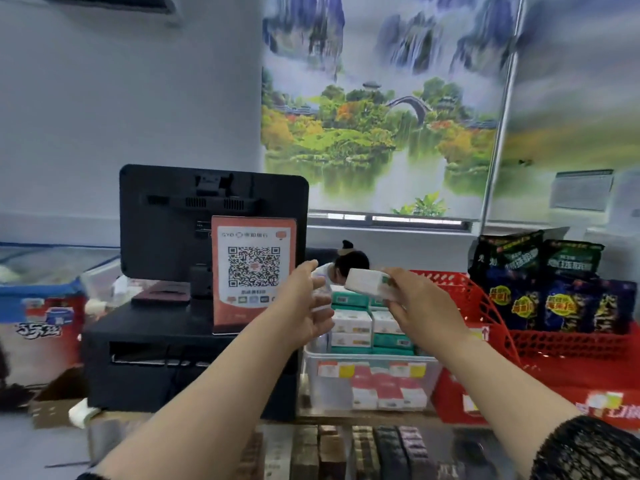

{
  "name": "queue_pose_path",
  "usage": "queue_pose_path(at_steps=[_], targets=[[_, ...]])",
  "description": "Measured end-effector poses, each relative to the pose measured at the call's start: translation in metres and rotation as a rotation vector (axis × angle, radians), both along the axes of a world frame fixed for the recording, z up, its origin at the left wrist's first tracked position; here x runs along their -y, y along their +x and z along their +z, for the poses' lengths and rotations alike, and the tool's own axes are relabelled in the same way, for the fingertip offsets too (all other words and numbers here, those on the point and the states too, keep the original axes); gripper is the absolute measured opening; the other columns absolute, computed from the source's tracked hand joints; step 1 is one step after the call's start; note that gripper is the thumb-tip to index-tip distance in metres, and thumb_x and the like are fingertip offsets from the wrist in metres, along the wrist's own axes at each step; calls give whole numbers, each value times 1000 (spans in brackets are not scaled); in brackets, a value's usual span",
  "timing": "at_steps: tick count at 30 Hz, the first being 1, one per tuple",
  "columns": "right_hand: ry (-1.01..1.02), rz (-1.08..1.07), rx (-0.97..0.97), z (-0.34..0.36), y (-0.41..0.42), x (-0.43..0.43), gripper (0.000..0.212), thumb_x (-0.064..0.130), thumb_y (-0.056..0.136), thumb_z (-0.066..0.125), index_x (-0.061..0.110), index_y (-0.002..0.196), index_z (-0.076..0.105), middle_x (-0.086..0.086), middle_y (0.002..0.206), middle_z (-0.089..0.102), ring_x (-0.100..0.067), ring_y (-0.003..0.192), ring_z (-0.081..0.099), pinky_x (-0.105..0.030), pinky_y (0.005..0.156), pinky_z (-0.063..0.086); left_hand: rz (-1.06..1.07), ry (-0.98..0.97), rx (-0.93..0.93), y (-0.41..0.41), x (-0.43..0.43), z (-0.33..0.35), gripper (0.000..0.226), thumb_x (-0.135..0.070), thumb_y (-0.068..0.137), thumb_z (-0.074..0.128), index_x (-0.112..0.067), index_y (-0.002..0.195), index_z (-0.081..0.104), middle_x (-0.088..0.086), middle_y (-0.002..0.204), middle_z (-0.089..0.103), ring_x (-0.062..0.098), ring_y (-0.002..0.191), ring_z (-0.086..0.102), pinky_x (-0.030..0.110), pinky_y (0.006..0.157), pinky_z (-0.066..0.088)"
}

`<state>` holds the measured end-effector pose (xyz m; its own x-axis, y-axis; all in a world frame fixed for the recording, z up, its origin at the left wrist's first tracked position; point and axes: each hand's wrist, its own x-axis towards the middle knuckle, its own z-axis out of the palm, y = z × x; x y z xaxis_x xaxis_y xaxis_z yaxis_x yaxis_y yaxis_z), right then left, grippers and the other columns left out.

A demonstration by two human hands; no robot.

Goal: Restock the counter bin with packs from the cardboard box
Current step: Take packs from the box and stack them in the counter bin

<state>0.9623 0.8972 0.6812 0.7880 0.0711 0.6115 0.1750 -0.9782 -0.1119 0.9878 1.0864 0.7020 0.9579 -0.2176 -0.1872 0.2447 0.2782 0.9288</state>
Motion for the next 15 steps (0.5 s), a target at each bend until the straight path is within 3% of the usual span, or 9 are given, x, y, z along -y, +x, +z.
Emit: queue_pose_path(at_steps=[5, 10, 15], targets=[[-42, -132, -43, -12, 39, 25, 42, 23, 91, 58, 21, 133, 50, 0, 121, 62, -22, 108, 57, -33, 84, 45, 7, -22, 21, 28, 14, 4, 48, -45, 98, 39, -15, 133, 52, 13, 128, 54, 29, 116, 50, 42, 98, 42], [-66, -189, -61, -31, 80, 48, 43, 24, 91, 58, 25, 133, 50, 4, 123, 61, -19, 108, 56, -30, 84, 45, 33, 31, 120, 53, 33, 10, 46, -43, 99, 38, -17, 135, 51, 11, 133, 54, 29, 124, 47, 40, 98, 40], [-136, -215, -66, -52, 129, 72, 39, 22, 92, 56, 25, 131, 52, 6, 121, 63, -16, 105, 58, -27, 88, 47, 91, 77, 161, 81, 43, 3, 39, -44, 98, 40, -21, 124, 59, 5, 122, 60, 24, 115, 52, 40, 98, 42]])
